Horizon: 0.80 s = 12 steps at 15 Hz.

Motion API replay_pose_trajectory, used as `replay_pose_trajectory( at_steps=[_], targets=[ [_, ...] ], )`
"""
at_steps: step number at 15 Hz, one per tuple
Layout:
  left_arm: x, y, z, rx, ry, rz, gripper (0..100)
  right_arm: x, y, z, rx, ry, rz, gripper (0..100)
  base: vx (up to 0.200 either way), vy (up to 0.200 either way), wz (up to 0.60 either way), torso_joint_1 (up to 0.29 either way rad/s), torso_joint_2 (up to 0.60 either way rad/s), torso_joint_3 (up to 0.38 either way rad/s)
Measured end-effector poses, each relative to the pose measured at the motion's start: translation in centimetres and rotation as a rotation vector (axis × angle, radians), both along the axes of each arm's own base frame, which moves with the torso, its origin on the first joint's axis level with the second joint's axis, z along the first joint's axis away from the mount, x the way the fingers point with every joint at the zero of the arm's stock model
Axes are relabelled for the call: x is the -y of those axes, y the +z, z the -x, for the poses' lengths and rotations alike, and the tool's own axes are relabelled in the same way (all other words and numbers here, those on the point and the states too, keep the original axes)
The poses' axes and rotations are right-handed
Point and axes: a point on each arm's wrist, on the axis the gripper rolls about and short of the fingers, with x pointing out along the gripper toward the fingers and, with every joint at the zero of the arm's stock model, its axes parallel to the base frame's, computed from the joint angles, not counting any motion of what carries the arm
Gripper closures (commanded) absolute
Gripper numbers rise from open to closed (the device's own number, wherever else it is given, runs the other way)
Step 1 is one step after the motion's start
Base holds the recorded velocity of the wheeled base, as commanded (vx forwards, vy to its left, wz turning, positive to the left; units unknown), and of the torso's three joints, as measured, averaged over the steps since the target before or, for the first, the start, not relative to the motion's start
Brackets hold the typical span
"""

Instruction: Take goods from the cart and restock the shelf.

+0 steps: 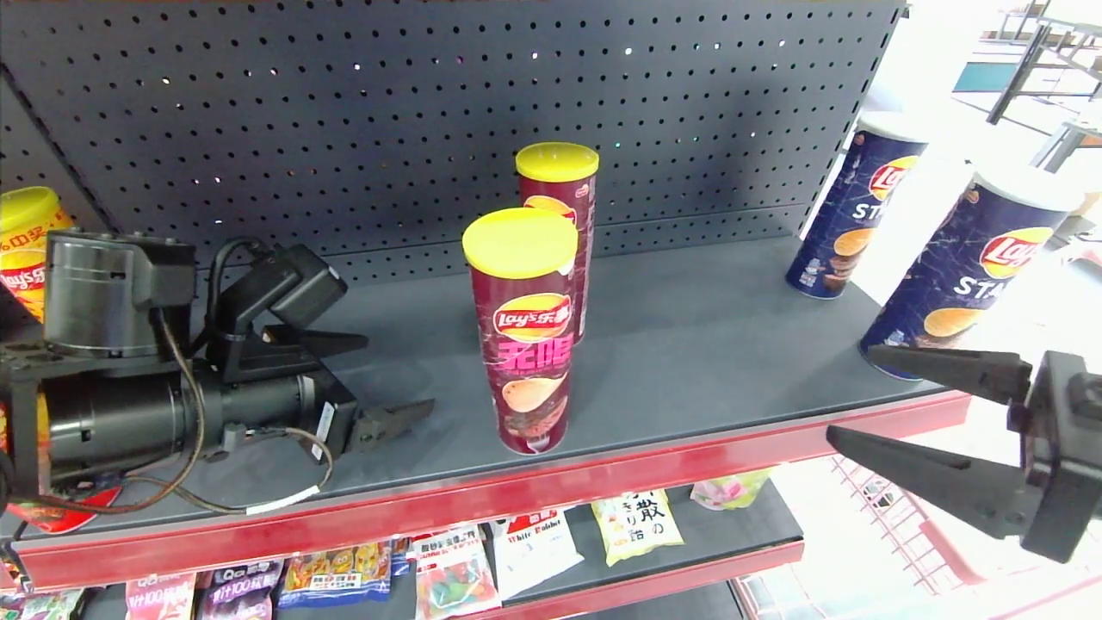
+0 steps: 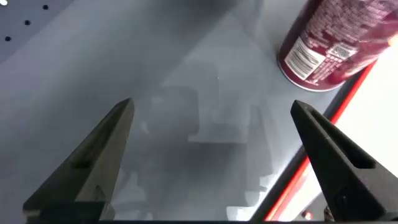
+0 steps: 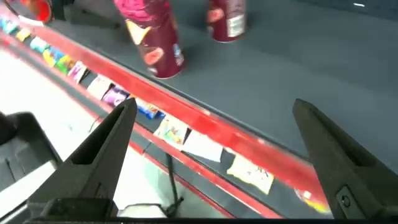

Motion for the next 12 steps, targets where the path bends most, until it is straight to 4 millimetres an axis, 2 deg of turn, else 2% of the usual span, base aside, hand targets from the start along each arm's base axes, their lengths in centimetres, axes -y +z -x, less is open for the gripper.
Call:
replay_pose_trajectory(
  at_steps=[4, 12],
  targets=[
    [1.5, -0.6, -0.3, -0.015, -0.001, -0.04, 0, 1.6, 0.6, 0.8, 0.016, -0.084, -0.049, 0, 0.0, 0.0, 0.0, 0.0, 0.0, 0.0],
    [3.4, -1.8, -1.1, -0.037, -0.063, -0.082, 0, 2.0, 0.9, 0.9, 0.031, -0.115, -0.056, 0, 0.0, 0.0, 0.0, 0.0, 0.0, 0.0]
  ],
)
